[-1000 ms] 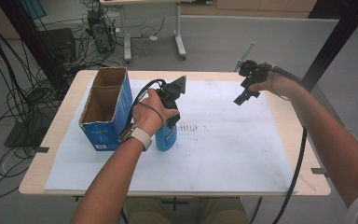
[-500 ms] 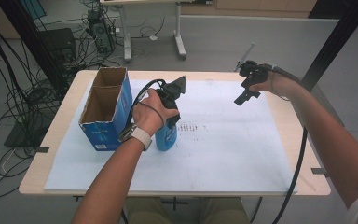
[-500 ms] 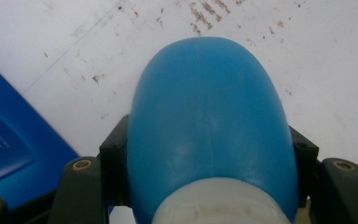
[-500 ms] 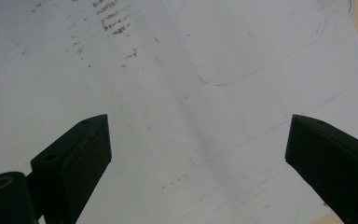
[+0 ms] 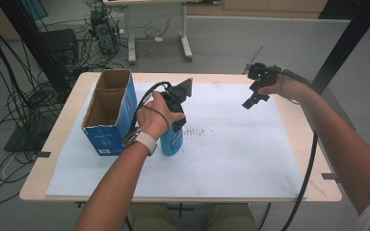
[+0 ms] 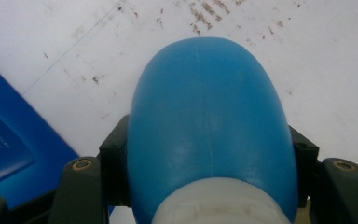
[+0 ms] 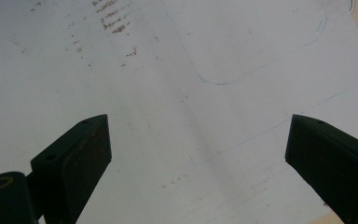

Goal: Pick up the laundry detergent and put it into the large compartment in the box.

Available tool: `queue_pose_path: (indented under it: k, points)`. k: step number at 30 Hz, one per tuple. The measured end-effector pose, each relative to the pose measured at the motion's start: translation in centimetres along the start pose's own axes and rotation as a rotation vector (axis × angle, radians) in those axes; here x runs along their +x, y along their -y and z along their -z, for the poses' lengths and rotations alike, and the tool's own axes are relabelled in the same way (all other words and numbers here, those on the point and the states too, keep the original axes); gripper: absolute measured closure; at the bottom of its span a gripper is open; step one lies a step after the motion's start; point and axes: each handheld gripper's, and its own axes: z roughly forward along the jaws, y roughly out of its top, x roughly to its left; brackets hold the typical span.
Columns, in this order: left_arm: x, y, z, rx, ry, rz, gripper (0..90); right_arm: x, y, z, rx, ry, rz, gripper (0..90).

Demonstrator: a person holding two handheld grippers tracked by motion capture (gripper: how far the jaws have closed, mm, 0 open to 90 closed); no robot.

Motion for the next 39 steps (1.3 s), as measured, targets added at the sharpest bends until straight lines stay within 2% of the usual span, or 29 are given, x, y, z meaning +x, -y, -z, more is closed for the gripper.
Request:
queue_pose_path:
  k: [39]
  points:
    - [0.26,0.06,0.03,-0.009,0.013,-0.001,37.5,-0.14,0.33,-0.33,0.004,-0.004,-0.005,6.9]
